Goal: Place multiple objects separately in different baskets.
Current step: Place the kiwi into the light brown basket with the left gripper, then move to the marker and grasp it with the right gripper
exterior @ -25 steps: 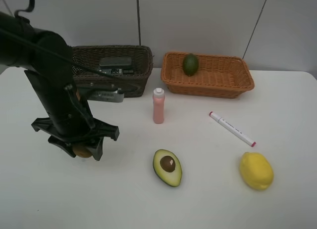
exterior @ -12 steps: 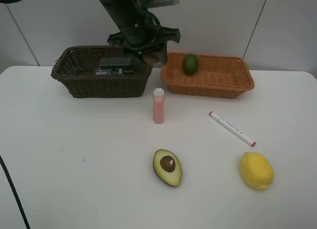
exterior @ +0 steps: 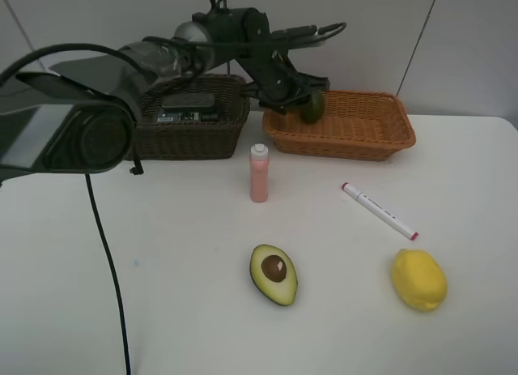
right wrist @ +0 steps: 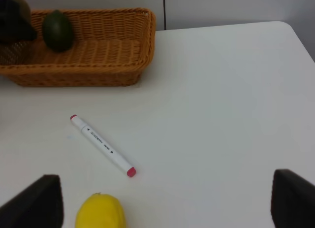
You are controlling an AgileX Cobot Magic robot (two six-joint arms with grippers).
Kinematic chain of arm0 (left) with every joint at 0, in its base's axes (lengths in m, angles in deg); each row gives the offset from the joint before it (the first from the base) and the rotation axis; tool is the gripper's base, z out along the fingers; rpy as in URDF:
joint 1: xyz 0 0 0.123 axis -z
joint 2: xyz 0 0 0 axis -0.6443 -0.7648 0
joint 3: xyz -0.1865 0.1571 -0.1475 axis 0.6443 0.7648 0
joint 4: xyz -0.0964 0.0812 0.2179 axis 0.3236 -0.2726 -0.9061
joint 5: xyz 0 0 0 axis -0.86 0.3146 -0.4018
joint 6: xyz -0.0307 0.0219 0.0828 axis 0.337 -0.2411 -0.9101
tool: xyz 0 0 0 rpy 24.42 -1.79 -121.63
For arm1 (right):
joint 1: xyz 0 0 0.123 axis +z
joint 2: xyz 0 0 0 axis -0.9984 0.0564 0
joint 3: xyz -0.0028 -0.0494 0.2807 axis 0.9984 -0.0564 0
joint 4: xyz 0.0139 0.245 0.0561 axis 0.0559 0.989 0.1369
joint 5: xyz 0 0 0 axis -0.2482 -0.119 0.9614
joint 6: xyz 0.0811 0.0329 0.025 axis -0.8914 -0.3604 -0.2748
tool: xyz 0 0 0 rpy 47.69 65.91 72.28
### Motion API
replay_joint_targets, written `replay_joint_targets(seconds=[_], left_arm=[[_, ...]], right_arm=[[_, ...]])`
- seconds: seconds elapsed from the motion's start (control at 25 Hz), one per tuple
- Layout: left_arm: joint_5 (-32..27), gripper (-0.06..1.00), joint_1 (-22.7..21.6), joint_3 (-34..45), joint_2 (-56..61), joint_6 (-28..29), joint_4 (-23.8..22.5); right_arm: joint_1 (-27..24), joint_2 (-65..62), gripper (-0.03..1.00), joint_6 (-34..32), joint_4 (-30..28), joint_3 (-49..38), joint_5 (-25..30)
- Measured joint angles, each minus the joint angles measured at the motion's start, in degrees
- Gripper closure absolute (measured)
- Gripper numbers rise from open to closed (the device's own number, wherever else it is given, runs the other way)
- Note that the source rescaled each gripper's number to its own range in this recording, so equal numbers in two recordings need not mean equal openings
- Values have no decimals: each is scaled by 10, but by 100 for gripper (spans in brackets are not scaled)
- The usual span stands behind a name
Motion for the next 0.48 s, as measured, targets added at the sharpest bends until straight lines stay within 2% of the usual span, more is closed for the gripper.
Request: replay_joint_targets(seconds=[0.08,0.12,0.16,0.28,0.48], left_arm=[[-8,20,0,-6,-4,-1,0],[-12,8,0,-8,-4,-2,0],[-16,3,0,-10,-3,-3,0],[-55,-4,0,-10,9,-3,0],[-176,-5,0,-16,58,-3,0]], right_arm=[[0,0,-3,0,0,0,0],[0,0,-3,0,0,0,0],[0,0,-3,0,0,0,0],[0,0,-3,0,0,0,0],[0,0,-3,0,0,0,0]])
